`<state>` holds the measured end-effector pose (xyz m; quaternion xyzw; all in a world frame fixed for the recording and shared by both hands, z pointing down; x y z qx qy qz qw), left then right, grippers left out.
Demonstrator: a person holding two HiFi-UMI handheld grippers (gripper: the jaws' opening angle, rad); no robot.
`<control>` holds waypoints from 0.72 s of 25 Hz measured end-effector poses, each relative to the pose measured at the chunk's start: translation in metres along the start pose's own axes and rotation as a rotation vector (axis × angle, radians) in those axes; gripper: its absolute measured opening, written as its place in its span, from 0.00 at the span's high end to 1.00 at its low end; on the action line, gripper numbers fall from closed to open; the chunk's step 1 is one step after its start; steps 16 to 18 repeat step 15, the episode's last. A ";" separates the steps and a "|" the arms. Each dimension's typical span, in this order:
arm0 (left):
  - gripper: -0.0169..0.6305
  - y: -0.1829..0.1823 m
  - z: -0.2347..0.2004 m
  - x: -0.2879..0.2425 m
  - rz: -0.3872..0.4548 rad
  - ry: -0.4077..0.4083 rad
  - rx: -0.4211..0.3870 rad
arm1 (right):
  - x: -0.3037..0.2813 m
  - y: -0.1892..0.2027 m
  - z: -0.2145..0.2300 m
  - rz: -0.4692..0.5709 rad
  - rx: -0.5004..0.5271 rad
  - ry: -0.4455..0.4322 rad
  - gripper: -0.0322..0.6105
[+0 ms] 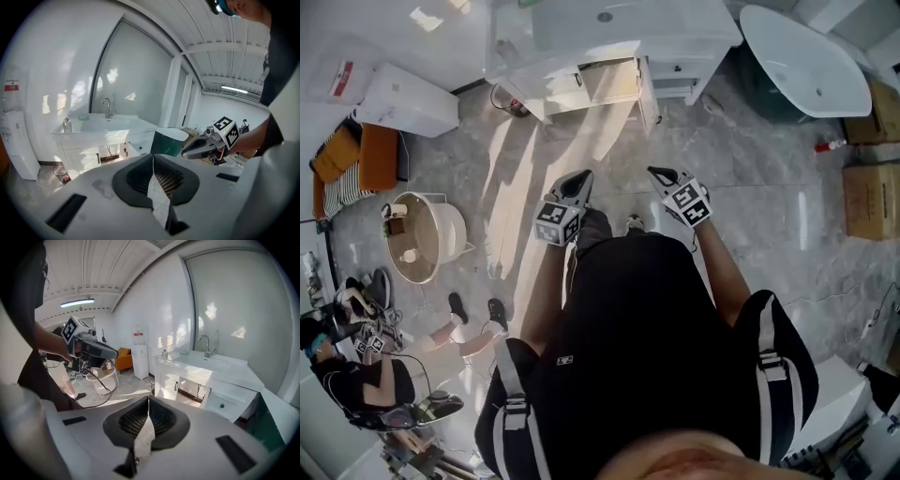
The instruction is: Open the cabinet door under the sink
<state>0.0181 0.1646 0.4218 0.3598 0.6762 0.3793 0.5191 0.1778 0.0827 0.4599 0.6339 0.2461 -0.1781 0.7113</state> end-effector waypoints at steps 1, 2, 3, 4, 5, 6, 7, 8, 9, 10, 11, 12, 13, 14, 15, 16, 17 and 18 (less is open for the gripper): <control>0.95 0.001 -0.001 0.001 0.002 -0.005 0.002 | -0.001 0.000 0.000 -0.008 0.003 -0.003 0.85; 0.95 0.001 -0.002 0.003 0.005 -0.010 0.004 | -0.002 0.000 -0.001 -0.010 0.005 -0.007 0.85; 0.95 0.001 -0.002 0.004 0.007 -0.013 0.007 | -0.003 -0.002 -0.001 -0.008 0.008 -0.011 0.85; 0.95 0.001 -0.002 0.005 0.008 -0.015 0.010 | -0.004 -0.004 -0.002 -0.002 0.011 -0.015 0.85; 0.95 0.001 -0.002 0.006 0.008 -0.017 0.013 | -0.006 -0.006 -0.003 0.004 0.014 -0.019 0.85; 0.95 0.001 -0.002 0.006 0.008 -0.019 0.017 | -0.006 -0.007 -0.002 0.006 0.016 -0.022 0.85; 0.95 0.001 -0.002 0.006 0.008 -0.020 0.020 | -0.007 -0.008 -0.002 0.006 0.017 -0.025 0.85; 0.95 0.001 -0.002 0.005 0.008 -0.022 0.023 | -0.007 -0.008 0.000 0.004 0.018 -0.028 0.85; 0.95 0.000 -0.002 0.004 0.009 -0.024 0.024 | -0.008 -0.008 0.001 0.002 0.018 -0.031 0.85; 0.95 0.000 -0.002 0.003 0.009 -0.025 0.024 | -0.008 -0.007 0.002 0.001 0.019 -0.033 0.85; 0.95 0.000 -0.002 0.002 0.008 -0.026 0.024 | -0.008 -0.006 0.003 0.000 0.019 -0.035 0.85; 0.95 0.000 -0.002 0.001 0.007 -0.027 0.023 | -0.008 -0.005 0.004 0.000 0.018 -0.036 0.85; 0.95 0.000 -0.002 0.000 0.007 -0.028 0.022 | -0.009 -0.005 0.004 -0.001 0.018 -0.037 0.85; 0.95 0.001 -0.003 -0.001 0.007 -0.028 0.021 | -0.009 -0.004 0.005 -0.001 0.018 -0.038 0.85; 0.95 0.001 -0.003 -0.001 0.006 -0.028 0.020 | -0.009 -0.004 0.006 -0.002 0.018 -0.039 0.85; 0.95 0.001 -0.003 -0.001 0.006 -0.028 0.020 | -0.009 -0.004 0.006 -0.002 0.018 -0.039 0.85; 0.95 0.001 -0.003 -0.001 0.006 -0.028 0.020 | -0.009 -0.004 0.006 -0.002 0.018 -0.039 0.85; 0.95 0.001 -0.003 -0.001 0.006 -0.028 0.020 | -0.009 -0.004 0.006 -0.002 0.018 -0.039 0.85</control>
Point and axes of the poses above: the fingertips, and each gripper's own axes: x backward along the fingers, z to its right, y out of its underside, the point moved 3 cm from there along x, backward along the fingers, and after that the axes turned 6 degrees about -y, right-handed, at the moved point
